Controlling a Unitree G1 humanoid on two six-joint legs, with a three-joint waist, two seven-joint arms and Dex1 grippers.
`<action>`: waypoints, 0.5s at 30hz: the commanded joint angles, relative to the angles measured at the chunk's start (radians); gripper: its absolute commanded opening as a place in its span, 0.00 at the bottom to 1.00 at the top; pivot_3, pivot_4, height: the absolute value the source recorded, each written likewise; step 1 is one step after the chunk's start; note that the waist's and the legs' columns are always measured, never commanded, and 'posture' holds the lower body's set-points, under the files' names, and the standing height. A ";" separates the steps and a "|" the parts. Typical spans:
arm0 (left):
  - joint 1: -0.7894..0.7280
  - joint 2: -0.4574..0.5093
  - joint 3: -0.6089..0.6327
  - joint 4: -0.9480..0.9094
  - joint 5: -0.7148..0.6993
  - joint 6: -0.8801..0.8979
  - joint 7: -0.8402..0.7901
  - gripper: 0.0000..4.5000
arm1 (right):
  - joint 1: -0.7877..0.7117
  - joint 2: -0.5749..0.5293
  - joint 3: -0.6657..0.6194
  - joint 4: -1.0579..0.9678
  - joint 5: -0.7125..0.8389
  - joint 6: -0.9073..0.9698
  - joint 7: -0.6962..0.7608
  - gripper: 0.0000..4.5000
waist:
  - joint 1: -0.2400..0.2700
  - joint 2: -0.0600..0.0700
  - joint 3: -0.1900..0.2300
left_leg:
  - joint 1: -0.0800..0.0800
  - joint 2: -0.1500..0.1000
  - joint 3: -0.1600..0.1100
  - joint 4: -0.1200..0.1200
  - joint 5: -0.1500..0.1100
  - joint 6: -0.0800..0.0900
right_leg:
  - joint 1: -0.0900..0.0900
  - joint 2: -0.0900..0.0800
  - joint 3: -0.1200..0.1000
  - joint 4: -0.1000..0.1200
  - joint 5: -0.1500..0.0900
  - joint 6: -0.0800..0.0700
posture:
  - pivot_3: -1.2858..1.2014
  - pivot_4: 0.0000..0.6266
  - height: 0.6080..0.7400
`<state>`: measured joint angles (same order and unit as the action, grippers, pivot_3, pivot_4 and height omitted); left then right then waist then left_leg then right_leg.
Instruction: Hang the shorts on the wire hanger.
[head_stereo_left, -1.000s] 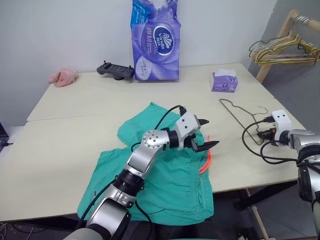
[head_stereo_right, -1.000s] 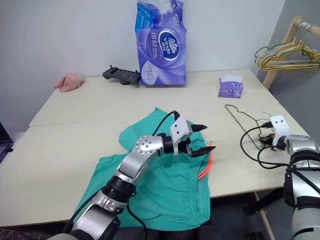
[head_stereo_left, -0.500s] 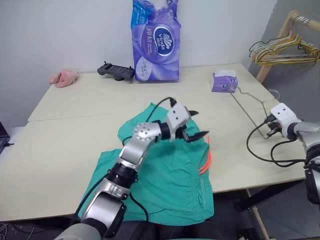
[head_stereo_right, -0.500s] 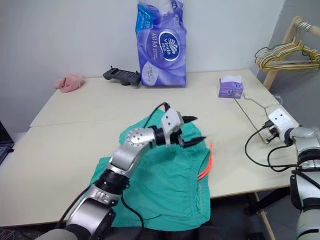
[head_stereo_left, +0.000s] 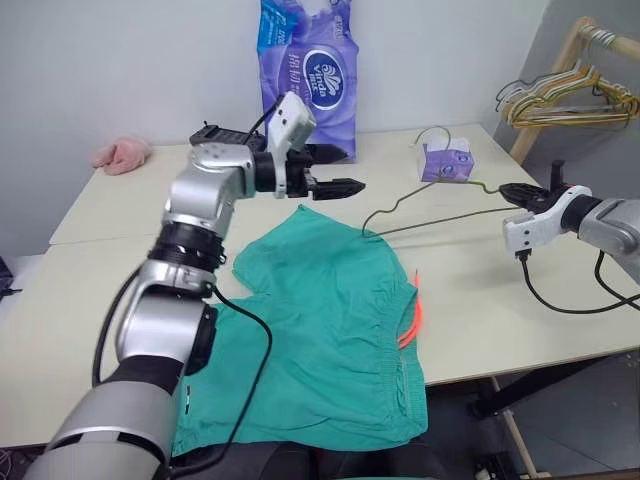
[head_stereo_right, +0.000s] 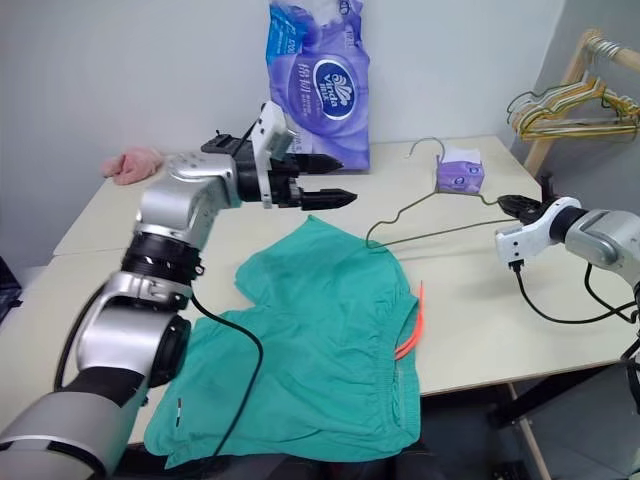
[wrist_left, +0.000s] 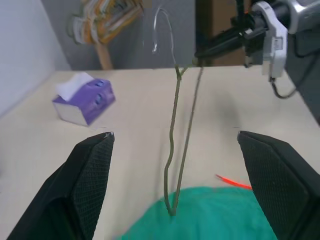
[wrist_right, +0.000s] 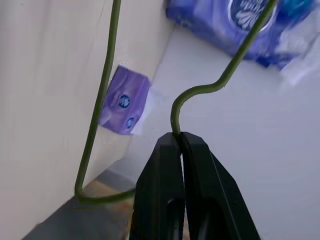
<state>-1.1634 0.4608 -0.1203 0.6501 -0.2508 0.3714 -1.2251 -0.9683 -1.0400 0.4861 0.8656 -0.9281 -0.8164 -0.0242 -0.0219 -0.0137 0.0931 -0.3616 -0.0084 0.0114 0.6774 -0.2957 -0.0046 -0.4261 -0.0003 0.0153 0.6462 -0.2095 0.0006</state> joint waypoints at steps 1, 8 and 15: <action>-0.023 0.010 -0.052 0.081 0.064 -0.039 -0.067 0.93 | -0.065 -0.006 -0.033 -0.055 -0.002 -0.015 -0.051 0.01 | -0.005 0.000 0.000 | 0.000 0.000 0.000 0.000 0.000 0.000 | 0.000 0.000 0.000 0.000 0.000 0.000 | 0.52 0.02 1.00; 0.018 -0.016 -0.139 0.122 0.169 -0.055 -0.086 0.93 | -0.108 0.032 -0.069 -0.170 0.060 -0.012 0.038 0.01 | -0.010 0.000 0.000 | 0.000 0.000 0.000 0.000 0.000 0.001 | 0.000 0.000 0.001 0.001 0.000 0.000 | 0.52 0.01 1.00; -0.001 -0.051 -0.136 0.159 0.210 -0.115 -0.054 0.93 | -0.121 0.071 -0.104 -0.269 0.117 0.010 0.134 0.01 | -0.010 0.000 0.000 | 0.000 0.000 0.000 0.001 -0.001 0.002 | 0.000 0.000 0.001 0.001 0.000 0.000 | 0.52 0.01 1.00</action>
<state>-1.1314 0.4138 -0.2708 0.8096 -0.0467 0.2780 -1.2875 -1.0512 -0.9709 0.4308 0.6337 -0.8503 -0.8182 0.0961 -0.0314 -0.0137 0.0928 -0.3614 -0.0081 0.0117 0.6783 -0.2971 -0.0021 -0.4261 -0.0004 0.0159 0.6471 -0.2092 0.0008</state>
